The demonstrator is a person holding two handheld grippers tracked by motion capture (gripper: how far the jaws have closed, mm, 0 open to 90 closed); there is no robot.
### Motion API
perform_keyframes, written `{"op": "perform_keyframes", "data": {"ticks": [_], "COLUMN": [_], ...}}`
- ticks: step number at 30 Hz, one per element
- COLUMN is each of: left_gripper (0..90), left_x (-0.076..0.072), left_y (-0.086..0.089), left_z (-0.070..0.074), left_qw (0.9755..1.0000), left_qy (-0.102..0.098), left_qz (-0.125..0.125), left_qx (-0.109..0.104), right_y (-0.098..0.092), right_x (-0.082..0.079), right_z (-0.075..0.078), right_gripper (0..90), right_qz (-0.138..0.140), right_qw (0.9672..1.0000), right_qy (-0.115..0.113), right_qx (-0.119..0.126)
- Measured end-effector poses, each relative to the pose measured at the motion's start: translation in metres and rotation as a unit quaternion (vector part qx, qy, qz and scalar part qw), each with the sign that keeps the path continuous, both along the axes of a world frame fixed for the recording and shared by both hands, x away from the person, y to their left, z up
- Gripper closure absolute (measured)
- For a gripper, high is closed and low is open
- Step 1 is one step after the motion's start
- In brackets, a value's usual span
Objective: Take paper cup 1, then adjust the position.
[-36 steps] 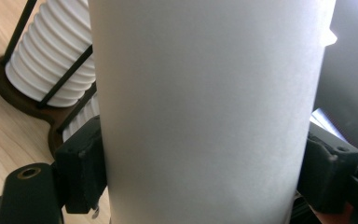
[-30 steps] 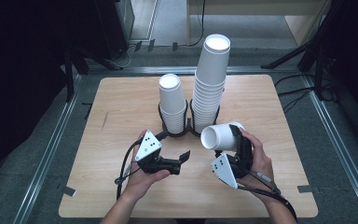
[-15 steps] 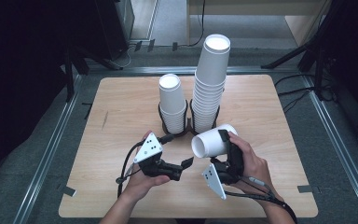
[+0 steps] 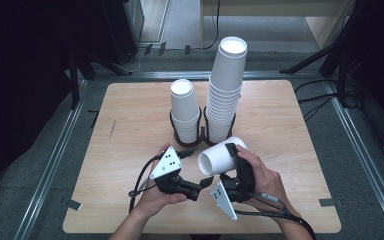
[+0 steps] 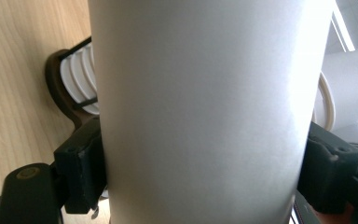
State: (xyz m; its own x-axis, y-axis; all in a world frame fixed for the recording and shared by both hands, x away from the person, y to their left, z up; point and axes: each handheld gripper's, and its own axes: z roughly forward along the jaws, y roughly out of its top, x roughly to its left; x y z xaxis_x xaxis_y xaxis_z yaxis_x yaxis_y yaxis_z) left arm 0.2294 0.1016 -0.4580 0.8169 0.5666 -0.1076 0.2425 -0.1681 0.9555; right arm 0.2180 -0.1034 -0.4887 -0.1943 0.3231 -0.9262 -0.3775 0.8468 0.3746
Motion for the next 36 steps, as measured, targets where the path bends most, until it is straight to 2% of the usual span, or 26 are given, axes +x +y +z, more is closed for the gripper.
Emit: {"op": "perform_keyframes", "data": {"ticks": [18,36], "left_gripper": [0.0,0.0], "left_x": [-0.001,-0.002], "left_y": [-0.004,-0.006], "left_z": [0.0,0.001], "left_qw": [0.9999,0.9998], "left_qy": [0.004,0.011], "left_qz": [-0.012,-0.015], "left_qx": [0.006,0.002], "right_y": [0.006,0.01], "right_x": [-0.009,-0.014], "right_z": [0.001,0.0], "right_gripper": [16.5,16.5], "right_qz": [0.035,0.05], "right_qw": [0.9993,0.9987], "right_qy": [0.011,0.014], "right_qx": [0.004,-0.003]}}
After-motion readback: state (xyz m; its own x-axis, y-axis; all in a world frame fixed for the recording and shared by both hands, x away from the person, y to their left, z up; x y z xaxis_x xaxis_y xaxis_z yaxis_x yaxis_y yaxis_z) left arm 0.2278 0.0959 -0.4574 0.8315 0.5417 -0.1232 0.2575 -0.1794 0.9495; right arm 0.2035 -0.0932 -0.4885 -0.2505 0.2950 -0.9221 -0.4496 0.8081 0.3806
